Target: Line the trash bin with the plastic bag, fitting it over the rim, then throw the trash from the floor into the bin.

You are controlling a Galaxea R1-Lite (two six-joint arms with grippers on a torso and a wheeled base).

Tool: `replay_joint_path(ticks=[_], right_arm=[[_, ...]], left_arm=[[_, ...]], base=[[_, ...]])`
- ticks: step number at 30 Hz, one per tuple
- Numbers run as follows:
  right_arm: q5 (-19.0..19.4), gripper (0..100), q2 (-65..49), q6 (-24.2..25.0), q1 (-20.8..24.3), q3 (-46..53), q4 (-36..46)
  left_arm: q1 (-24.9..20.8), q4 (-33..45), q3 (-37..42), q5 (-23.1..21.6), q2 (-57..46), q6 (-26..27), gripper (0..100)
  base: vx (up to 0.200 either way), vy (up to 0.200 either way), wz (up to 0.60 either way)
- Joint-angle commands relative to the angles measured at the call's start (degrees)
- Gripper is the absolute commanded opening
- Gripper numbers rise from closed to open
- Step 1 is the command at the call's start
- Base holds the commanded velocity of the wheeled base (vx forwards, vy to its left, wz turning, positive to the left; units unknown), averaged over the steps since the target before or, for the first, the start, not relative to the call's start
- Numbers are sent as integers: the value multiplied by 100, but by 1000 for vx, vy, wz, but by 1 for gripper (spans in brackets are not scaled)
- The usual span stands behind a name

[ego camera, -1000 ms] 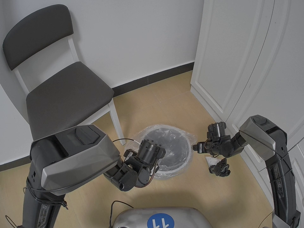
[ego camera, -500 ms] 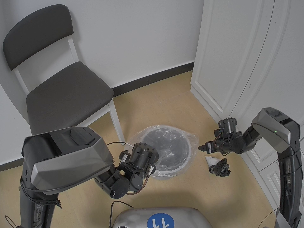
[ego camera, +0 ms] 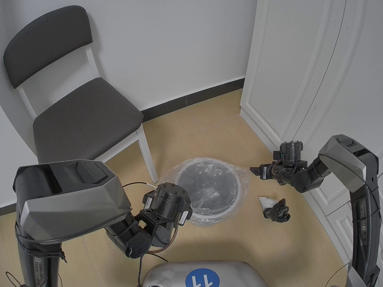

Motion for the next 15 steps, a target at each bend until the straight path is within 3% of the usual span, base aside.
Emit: replay_joint_path(ticks=[1,5,15], right_arm=[[-14,100,723,237,207,-406,-110],[13,100,890,597,303,-617,-40],[-40,100,776,509,374,-450,435]], left_arm=[[-62,-297,338,0,-148,-158,100],[-62,-596,408,0,-148,-167,100],[-115,-939,716,0,-359,-167,100]], base=[[0,0,0],[0,0,0],[0,0,0]])
